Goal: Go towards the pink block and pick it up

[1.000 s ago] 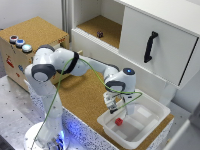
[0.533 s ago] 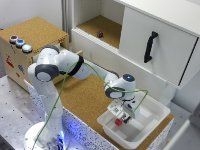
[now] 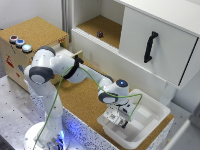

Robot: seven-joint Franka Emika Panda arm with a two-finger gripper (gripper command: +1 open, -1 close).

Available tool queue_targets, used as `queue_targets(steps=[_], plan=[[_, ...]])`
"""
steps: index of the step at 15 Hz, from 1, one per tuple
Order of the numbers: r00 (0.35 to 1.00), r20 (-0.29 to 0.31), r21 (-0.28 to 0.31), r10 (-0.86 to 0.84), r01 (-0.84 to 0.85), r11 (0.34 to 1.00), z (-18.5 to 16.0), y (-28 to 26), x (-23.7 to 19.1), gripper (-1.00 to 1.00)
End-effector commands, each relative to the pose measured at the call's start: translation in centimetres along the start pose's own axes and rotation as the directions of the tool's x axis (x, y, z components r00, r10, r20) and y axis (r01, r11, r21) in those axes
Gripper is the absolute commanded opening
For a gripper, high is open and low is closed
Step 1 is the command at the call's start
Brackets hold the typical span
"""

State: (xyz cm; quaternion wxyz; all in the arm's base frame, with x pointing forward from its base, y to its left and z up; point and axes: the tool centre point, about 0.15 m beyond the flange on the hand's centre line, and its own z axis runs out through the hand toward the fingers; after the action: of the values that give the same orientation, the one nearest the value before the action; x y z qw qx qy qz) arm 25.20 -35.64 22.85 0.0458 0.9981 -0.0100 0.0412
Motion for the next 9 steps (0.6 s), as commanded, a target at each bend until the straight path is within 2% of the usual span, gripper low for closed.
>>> queue_targets(steps=[1,9], plan=[[0.997,0.043,-0.096,0.059,-0.054,0.994,1.2,-2.6,-0.3,-1.00],[0.980,0.029,-0.096,0.198,-0.194,0.976,1.2,-0.8,2.2,-1.00]])
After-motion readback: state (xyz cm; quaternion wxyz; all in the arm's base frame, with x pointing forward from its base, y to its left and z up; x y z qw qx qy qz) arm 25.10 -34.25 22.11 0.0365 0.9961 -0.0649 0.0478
